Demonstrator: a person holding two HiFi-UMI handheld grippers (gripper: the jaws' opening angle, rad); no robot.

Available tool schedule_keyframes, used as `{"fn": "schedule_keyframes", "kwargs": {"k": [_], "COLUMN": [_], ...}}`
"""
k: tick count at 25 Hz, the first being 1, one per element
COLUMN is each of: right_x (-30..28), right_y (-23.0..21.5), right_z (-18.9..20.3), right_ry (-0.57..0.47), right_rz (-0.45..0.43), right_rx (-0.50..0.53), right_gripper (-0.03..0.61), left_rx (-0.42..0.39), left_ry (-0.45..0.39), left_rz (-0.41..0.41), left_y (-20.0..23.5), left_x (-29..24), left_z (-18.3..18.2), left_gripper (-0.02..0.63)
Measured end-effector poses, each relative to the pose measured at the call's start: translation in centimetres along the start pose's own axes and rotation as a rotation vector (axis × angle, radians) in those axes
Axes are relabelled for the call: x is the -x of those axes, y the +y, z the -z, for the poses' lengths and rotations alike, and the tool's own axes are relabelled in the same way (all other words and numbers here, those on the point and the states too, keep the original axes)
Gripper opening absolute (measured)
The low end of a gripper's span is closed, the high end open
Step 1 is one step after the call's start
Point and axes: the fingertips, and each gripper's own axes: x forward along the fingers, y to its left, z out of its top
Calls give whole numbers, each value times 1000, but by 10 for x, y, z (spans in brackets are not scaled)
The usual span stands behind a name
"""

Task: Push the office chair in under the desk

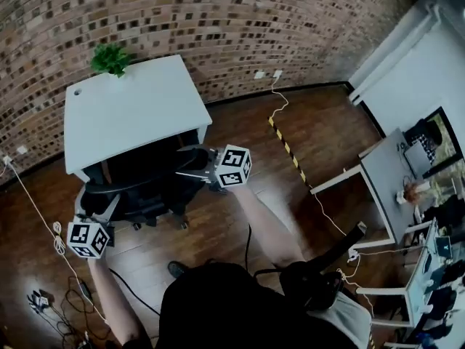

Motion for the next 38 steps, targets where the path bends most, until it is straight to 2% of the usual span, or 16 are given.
{"fn": "schedule_keyframes", "kwargs": {"k": [3, 6, 8, 12, 15, 21, 28, 32, 38], "right_x": [13, 46, 50, 29, 31, 31, 14, 14, -4], "right_y": [-7, 11, 14, -10, -11, -22, -39, -66, -101], "right_z": [-4, -17, -19, -18, -19, -78, -114, -136, -132], "right_ry": [17, 7, 2, 1, -14, -66, -92, -106, -125], "right_rz": [-31, -41, -42, -42, -50, -30, -47, -32, -38], "right_rx": [3, 1, 2, 1, 11, -20, -23, -30, -50], "right_gripper": [215, 215, 216, 218, 218, 218, 218, 217, 216], "left_rx": [8, 0, -7, -17, -14, -71, -59, -60, -61], "left_ry": [0, 19, 17, -5, 20, 17, 46, 49, 60], "left_rz": [-26, -24, -22, 4, -7, 62, 6, 2, -35], "left_y": [-19, -61, -66, -36, -34, -32, -1, 20, 50], "left_x": [-14, -14, -14, -30, -29, -47, -64, -96, -120], "left_z": [1, -14, -16, -11, -9, -50, -76, -88, -73], "left_gripper": [506, 505, 504, 502, 502, 497, 500, 504, 509]}}
